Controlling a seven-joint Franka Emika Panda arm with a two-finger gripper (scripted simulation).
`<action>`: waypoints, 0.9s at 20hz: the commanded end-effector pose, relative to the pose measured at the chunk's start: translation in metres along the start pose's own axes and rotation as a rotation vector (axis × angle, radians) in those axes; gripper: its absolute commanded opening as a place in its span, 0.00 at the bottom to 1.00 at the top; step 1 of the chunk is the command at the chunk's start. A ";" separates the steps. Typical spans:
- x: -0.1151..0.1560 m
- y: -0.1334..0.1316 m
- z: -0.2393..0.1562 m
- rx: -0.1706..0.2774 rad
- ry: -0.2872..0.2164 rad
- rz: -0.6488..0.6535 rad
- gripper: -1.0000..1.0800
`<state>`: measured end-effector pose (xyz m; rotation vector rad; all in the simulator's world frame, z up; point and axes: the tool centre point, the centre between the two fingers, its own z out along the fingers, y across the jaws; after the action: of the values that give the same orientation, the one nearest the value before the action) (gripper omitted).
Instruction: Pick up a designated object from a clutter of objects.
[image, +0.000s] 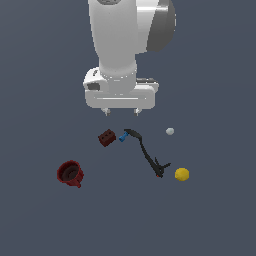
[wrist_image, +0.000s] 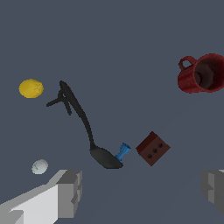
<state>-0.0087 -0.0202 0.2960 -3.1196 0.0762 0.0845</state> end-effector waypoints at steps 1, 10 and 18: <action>0.000 0.000 0.000 0.000 0.000 0.000 0.96; -0.004 0.019 0.001 -0.026 -0.009 -0.009 0.96; -0.002 0.015 0.008 -0.028 -0.007 -0.027 0.96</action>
<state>-0.0121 -0.0367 0.2908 -3.1458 0.0456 0.0967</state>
